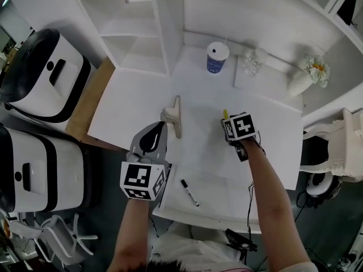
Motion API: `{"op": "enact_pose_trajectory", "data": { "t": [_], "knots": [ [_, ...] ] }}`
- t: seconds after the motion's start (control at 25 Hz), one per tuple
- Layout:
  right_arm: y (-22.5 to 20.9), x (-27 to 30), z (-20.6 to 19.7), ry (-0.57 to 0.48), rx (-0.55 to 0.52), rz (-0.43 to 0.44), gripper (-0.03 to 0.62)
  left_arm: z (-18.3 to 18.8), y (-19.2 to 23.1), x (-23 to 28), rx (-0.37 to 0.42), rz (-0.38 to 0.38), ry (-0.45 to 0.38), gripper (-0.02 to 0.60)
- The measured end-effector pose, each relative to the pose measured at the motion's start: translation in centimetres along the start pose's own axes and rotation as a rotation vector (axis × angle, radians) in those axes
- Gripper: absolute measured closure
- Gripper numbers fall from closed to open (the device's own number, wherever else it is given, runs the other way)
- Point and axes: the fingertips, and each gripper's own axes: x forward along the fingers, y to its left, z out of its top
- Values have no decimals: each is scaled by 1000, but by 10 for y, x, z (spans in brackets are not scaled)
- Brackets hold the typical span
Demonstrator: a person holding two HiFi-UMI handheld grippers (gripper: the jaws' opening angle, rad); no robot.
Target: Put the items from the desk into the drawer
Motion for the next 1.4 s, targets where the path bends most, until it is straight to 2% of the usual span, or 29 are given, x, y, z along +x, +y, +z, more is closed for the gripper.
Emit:
{"op": "enact_pose_trajectory", "data": {
  "t": [0.2, 0.44, 0.48, 0.72, 1.16, 1.4],
  "knots": [
    [-1, 14, -14, 67, -15, -17, 461, -11, 2, -6, 3, 10, 26, 572],
    [-5, 15, -16, 51, 38, -3, 465, -15, 4, -13, 2, 17, 30, 572],
    [-7, 14, -16, 46, 50, -11, 534, -15, 3, -13, 3, 17, 31, 572],
    [-8, 13, -15, 33, 43, -34, 534, -14, 0, -17, 11, 13, 31, 572],
    [-2, -30, 4, -58, 2, -52, 534, 8, -13, -33, 28, 2, -17, 572],
    [6, -67, 19, -128, -26, -64, 534, 29, -21, -44, 41, -10, -69, 572]
  ]
}}
